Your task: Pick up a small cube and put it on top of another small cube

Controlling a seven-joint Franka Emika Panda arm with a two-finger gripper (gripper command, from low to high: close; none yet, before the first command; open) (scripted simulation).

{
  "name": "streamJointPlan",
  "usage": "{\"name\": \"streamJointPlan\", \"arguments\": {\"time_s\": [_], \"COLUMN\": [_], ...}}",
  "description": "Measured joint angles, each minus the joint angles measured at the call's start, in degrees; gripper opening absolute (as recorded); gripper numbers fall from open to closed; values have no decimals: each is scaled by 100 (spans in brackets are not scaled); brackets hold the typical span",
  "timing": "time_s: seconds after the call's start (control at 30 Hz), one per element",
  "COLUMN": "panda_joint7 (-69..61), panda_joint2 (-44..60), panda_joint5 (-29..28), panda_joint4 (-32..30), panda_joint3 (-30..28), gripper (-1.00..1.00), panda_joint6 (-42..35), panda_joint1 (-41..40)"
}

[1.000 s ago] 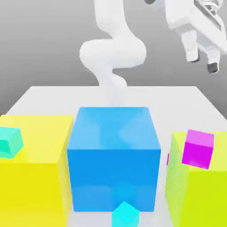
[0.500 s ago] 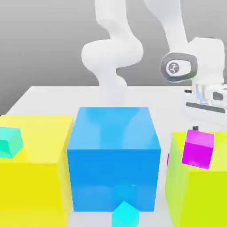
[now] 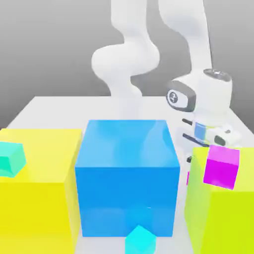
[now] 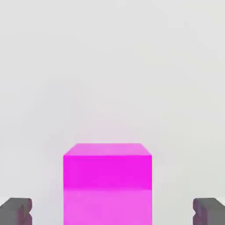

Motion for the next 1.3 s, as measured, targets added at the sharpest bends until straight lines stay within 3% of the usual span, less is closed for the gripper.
{"name": "streamJointPlan", "arguments": {"time_s": [0.03,0.07,0.3,0.6,0.83,1.3], "panda_joint7": [31,44,51,-171,1302,4663], "panda_joint2": [206,404,449,-1020,-409,126], "panda_joint5": [-42,-59,-67,396,-72,-1152], "panda_joint4": [36,71,79,-39,1316,4199], "panda_joint3": [-105,-191,-220,81,465,-817], "gripper": [0,-100,-100,-100,-100,-100], "panda_joint6": [169,333,357,-904,-1213,-2816], "panda_joint1": [94,176,204,66,690,493]}}
